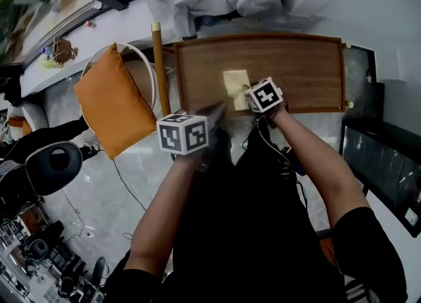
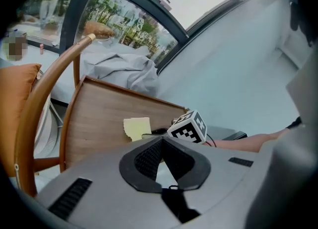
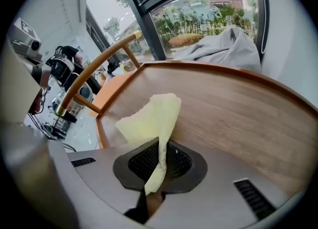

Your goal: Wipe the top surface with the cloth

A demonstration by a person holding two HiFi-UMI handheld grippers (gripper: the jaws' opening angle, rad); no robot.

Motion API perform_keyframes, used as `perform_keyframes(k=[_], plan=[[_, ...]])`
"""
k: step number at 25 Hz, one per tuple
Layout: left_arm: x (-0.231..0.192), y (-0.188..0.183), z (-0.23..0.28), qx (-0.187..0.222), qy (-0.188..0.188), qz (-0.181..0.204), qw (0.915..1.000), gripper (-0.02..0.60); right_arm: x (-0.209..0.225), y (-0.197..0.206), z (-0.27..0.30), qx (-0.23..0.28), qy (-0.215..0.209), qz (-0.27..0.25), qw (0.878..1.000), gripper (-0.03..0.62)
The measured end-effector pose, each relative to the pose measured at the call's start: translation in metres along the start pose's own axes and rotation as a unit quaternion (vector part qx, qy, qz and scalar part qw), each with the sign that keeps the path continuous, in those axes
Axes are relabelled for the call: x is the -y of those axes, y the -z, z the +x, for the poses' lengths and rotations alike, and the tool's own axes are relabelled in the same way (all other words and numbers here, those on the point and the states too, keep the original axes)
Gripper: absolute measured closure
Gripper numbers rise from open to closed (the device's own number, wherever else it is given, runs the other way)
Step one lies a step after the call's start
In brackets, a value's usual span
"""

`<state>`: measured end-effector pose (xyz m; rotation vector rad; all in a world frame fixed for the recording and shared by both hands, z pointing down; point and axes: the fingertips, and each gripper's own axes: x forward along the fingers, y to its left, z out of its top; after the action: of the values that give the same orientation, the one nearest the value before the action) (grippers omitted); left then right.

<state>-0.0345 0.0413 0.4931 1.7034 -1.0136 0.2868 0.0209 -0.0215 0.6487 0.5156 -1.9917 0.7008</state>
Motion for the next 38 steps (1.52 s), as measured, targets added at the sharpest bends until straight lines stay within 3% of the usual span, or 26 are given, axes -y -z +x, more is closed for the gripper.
perform_keyframes(k=[28,38], plan=[[0.114,0.010,0.127,-0.057,0.052,0.038,0.9963,0.574,0.164,0.099,-0.107,0.015,0.079,0.064,0.995,0.562],[0.134,0.012,0.155,-0.068,0.067,0.045,0.9944,0.574,0.225,0.129,-0.147,0.004,0.146,0.072,0.987,0.562]])
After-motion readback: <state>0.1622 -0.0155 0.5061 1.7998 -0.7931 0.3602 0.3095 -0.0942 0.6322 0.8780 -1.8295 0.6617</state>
